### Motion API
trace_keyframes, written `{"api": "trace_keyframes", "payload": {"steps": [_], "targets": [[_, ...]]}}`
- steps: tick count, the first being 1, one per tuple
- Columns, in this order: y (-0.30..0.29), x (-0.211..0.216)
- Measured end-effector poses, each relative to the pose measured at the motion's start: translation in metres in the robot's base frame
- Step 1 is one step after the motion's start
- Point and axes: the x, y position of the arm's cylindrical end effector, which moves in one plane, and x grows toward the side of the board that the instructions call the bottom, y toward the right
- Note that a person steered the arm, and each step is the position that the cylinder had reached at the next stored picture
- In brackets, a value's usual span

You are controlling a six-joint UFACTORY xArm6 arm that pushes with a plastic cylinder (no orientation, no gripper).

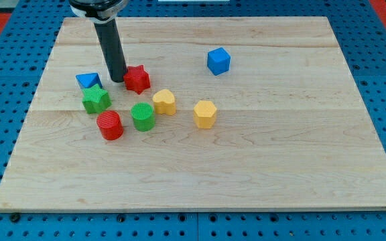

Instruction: Push the green star closer to the red star

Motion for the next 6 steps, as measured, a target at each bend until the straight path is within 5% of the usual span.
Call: {"api": "trace_keyframes", "payload": {"steps": [3, 6], "targets": [[-0.009, 0.055], [-0.066, -0.002]]}}
